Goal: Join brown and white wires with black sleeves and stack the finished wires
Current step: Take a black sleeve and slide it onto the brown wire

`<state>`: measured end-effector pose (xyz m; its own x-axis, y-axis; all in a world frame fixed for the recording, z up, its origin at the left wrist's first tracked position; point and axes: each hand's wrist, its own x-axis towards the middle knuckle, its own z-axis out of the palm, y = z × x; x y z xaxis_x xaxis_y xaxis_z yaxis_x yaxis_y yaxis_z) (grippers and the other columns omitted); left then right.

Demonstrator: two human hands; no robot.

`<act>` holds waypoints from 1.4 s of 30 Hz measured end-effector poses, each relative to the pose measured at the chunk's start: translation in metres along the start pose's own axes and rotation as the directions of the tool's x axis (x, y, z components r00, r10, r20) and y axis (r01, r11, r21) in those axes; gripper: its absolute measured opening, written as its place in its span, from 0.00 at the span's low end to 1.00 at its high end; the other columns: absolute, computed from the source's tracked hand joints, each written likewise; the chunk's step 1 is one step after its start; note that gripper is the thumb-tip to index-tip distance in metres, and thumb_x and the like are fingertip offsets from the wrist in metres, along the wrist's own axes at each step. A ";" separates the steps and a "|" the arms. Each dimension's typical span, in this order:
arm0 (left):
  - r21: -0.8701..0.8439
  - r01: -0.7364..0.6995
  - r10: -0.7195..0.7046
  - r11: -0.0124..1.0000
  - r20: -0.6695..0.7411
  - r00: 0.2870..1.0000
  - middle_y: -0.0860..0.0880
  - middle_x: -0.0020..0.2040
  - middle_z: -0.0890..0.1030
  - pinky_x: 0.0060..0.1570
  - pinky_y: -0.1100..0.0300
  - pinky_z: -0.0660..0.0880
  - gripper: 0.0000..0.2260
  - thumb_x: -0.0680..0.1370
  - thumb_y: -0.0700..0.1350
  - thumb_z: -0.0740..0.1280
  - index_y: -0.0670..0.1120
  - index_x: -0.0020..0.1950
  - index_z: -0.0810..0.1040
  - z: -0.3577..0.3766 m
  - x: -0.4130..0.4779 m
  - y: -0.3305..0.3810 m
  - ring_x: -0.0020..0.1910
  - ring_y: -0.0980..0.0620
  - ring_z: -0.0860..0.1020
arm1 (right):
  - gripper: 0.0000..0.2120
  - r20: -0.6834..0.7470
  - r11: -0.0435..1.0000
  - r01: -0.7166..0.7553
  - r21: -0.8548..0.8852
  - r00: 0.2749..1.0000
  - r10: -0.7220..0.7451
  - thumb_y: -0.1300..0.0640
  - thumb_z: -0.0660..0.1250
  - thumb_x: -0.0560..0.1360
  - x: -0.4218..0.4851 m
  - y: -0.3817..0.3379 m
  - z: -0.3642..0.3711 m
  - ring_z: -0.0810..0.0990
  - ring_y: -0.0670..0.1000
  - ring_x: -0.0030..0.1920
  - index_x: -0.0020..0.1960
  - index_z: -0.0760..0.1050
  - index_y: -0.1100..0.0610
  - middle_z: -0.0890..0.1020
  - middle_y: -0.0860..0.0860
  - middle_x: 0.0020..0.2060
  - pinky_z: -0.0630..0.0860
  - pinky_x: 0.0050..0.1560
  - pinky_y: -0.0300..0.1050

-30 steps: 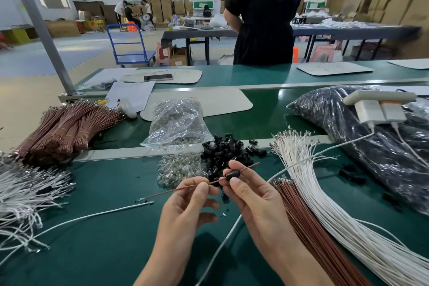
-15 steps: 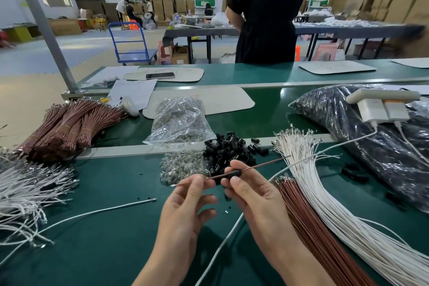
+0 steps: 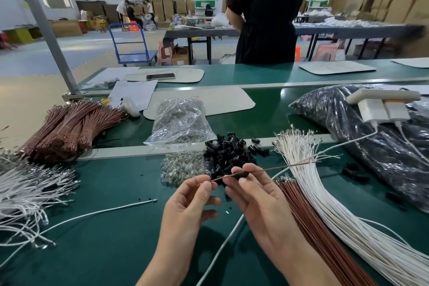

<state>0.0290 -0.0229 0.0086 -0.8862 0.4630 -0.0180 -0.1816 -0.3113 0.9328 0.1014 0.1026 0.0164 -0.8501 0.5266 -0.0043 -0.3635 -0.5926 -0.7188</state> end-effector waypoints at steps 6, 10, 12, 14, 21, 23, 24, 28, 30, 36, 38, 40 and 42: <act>0.231 -0.201 0.197 0.952 0.041 0.980 0.49 0.38 0.84 0.34 0.63 0.78 0.05 0.72 0.50 0.71 0.54 0.47 0.84 0.002 -0.003 -0.004 0.37 0.53 0.82 | 0.10 -0.055 0.983 -0.055 0.176 0.996 0.066 0.68 0.68 0.70 -0.001 -0.004 0.001 0.86 0.58 0.50 0.45 0.84 0.57 0.84 0.64 0.50 0.83 0.46 0.44; 0.337 -0.241 0.231 0.910 0.072 0.970 0.48 0.37 0.83 0.33 0.63 0.78 0.05 0.72 0.52 0.71 0.58 0.46 0.83 0.003 -0.006 -0.008 0.37 0.54 0.81 | 0.11 -0.041 0.981 -0.057 0.188 0.997 0.066 0.67 0.68 0.71 -0.004 -0.010 -0.001 0.86 0.57 0.51 0.46 0.86 0.55 0.84 0.64 0.51 0.83 0.49 0.45; 0.398 -0.252 0.218 0.882 0.129 0.967 0.51 0.39 0.84 0.35 0.57 0.80 0.05 0.72 0.53 0.70 0.59 0.48 0.83 0.004 -0.008 -0.010 0.38 0.53 0.82 | 0.12 -0.043 0.983 -0.041 0.182 0.998 0.050 0.67 0.67 0.72 -0.005 -0.014 -0.002 0.86 0.57 0.50 0.47 0.85 0.54 0.84 0.62 0.51 0.83 0.50 0.47; 0.435 -0.269 0.197 0.859 0.202 0.959 0.54 0.44 0.84 0.40 0.54 0.81 0.07 0.73 0.54 0.70 0.61 0.50 0.82 0.007 -0.009 -0.007 0.42 0.54 0.82 | 0.12 -0.078 0.988 0.007 0.156 0.997 0.005 0.66 0.67 0.72 -0.005 -0.019 -0.003 0.86 0.56 0.49 0.46 0.85 0.53 0.85 0.61 0.50 0.83 0.49 0.47; 0.595 -0.490 0.145 0.637 0.532 0.834 0.60 0.45 0.82 0.43 0.65 0.76 0.05 0.82 0.50 0.65 0.57 0.56 0.79 0.062 0.026 0.020 0.43 0.61 0.79 | 0.12 -0.210 0.935 0.354 0.015 0.916 -0.343 0.64 0.65 0.77 -0.021 -0.084 -0.032 0.85 0.53 0.49 0.56 0.82 0.55 0.85 0.58 0.50 0.81 0.50 0.42; 0.616 -0.674 0.053 0.407 0.721 0.691 0.62 0.52 0.80 0.52 0.62 0.77 0.08 0.83 0.51 0.63 0.57 0.61 0.78 0.100 0.029 0.016 0.50 0.64 0.77 | 0.12 -0.244 0.894 0.439 -0.087 0.861 -0.447 0.63 0.64 0.79 -0.029 -0.111 -0.041 0.85 0.51 0.49 0.59 0.80 0.53 0.85 0.55 0.49 0.81 0.53 0.42; 0.573 -0.770 -0.001 0.281 0.802 0.597 0.61 0.57 0.78 0.56 0.57 0.77 0.10 0.84 0.51 0.62 0.56 0.64 0.77 0.117 0.029 0.012 0.54 0.63 0.76 | 0.12 -0.257 0.875 0.467 -0.128 0.837 -0.484 0.63 0.64 0.80 -0.032 -0.122 -0.044 0.84 0.50 0.49 0.59 0.80 0.52 0.85 0.54 0.49 0.81 0.54 0.42; 0.243 -0.969 -0.188 -0.037 0.951 0.245 0.53 0.70 0.73 0.64 0.52 0.73 0.17 0.86 0.49 0.60 0.55 0.75 0.70 0.166 0.026 -0.011 0.66 0.51 0.73 | 0.13 -0.339 0.838 0.508 -0.198 0.767 -0.545 0.63 0.62 0.82 -0.042 -0.145 -0.057 0.84 0.49 0.48 0.58 0.81 0.50 0.85 0.51 0.46 0.80 0.52 0.40; 0.119 -0.982 -0.237 -0.145 0.960 0.151 0.52 0.68 0.75 0.61 0.53 0.74 0.17 0.85 0.47 0.61 0.55 0.74 0.70 0.176 0.023 -0.020 0.64 0.51 0.74 | 0.13 -0.370 0.837 0.507 -0.207 0.751 -0.547 0.63 0.62 0.82 -0.049 -0.150 -0.065 0.84 0.49 0.49 0.58 0.81 0.50 0.85 0.51 0.46 0.80 0.53 0.40; 0.141 -0.977 -0.264 -0.161 0.948 0.180 0.55 0.56 0.79 0.47 0.53 0.78 0.11 0.83 0.38 0.59 0.51 0.59 0.76 0.182 0.024 -0.022 0.52 0.51 0.79 | 0.13 -0.410 0.835 0.498 -0.233 0.728 -0.548 0.63 0.61 0.83 -0.065 -0.156 -0.083 0.84 0.48 0.49 0.60 0.80 0.51 0.85 0.50 0.45 0.80 0.52 0.39; 0.170 -0.976 -0.260 -0.138 0.944 0.201 0.56 0.56 0.79 0.47 0.54 0.78 0.10 0.84 0.41 0.59 0.52 0.58 0.77 0.182 0.025 -0.021 0.51 0.53 0.80 | 0.13 -0.400 0.836 0.501 -0.221 0.736 -0.547 0.64 0.61 0.83 -0.067 -0.158 -0.082 0.84 0.48 0.49 0.60 0.79 0.51 0.85 0.50 0.46 0.80 0.52 0.39; 0.185 -0.972 -0.246 -0.145 0.945 0.217 0.58 0.58 0.80 0.47 0.53 0.79 0.08 0.85 0.44 0.59 0.53 0.60 0.76 0.182 0.026 -0.021 0.51 0.54 0.81 | 0.13 -0.377 0.831 0.515 -0.209 0.742 -0.554 0.63 0.61 0.83 -0.071 -0.161 -0.079 0.84 0.49 0.49 0.59 0.79 0.51 0.84 0.51 0.46 0.80 0.52 0.40; 0.181 -0.968 -0.196 -0.176 0.957 0.214 0.59 0.58 0.80 0.46 0.53 0.80 0.08 0.86 0.45 0.59 0.54 0.61 0.75 0.183 0.028 -0.021 0.50 0.54 0.81 | 0.13 -0.340 0.818 0.540 -0.196 0.745 -0.574 0.64 0.61 0.83 -0.076 -0.167 -0.074 0.84 0.49 0.50 0.59 0.79 0.51 0.84 0.51 0.47 0.79 0.54 0.40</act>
<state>0.0864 0.1483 0.0541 0.2535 0.9544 0.1576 0.9665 -0.2433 -0.0816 0.2550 0.2072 0.0853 -0.2955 0.9395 0.1732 -0.6820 -0.0805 -0.7269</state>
